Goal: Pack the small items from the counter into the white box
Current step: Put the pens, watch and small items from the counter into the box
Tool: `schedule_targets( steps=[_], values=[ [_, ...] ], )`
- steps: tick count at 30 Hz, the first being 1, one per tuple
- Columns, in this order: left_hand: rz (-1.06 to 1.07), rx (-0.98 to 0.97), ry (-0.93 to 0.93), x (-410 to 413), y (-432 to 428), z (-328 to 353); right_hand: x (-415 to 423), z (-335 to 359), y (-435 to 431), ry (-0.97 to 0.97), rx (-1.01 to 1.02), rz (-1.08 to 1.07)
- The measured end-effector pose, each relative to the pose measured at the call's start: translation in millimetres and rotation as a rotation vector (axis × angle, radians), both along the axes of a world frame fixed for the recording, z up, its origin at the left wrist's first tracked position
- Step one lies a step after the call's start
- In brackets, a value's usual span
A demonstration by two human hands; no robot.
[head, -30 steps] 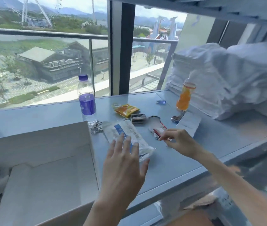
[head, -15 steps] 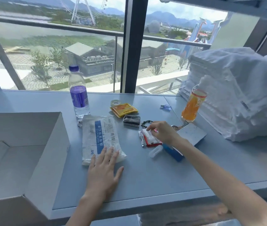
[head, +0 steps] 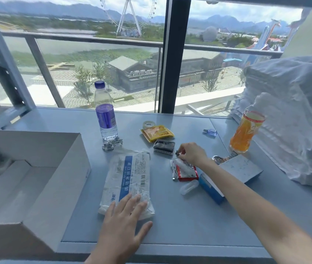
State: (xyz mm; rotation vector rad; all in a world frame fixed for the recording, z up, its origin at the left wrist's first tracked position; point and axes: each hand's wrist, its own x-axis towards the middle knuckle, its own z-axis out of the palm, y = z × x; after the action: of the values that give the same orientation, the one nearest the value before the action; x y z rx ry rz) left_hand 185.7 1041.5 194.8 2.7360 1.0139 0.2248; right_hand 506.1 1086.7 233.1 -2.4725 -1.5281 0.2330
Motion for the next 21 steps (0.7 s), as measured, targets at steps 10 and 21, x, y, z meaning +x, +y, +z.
schedule_targets(
  steps=[10, 21],
  values=[
    [0.010, 0.187, -0.232, 10, 19, 36, -7, 42, -9, -0.067, 0.129, 0.133],
    [0.351, 0.561, -0.323, -82, 16, 134, -120, 158, -9, 0.372, 0.460, 0.518]
  ],
)
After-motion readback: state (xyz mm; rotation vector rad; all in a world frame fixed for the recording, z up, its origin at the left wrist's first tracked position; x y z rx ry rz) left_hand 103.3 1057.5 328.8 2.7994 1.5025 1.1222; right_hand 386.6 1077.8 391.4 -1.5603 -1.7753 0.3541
